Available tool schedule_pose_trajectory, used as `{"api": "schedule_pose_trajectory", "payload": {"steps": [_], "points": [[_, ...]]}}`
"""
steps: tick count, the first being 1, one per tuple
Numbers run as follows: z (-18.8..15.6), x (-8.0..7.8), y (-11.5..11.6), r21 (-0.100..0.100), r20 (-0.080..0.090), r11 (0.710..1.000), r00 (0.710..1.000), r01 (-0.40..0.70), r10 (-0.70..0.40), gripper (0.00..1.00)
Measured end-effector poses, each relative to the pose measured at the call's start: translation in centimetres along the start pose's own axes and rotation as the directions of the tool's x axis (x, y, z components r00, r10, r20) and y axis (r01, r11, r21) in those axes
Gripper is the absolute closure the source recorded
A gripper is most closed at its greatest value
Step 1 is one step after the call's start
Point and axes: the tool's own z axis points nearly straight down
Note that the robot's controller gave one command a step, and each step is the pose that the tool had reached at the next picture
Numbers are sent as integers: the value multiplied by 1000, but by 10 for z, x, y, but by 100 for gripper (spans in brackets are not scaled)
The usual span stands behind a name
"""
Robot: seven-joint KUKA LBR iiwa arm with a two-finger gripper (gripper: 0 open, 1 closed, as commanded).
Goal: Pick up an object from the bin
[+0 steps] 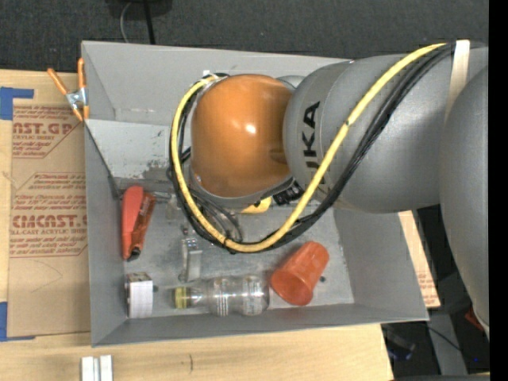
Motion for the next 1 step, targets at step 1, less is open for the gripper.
{"api": "schedule_pose_trajectory", "payload": {"steps": [1], "points": [[53,1,12,-1,-6,998,998,62,-62,0]]}}
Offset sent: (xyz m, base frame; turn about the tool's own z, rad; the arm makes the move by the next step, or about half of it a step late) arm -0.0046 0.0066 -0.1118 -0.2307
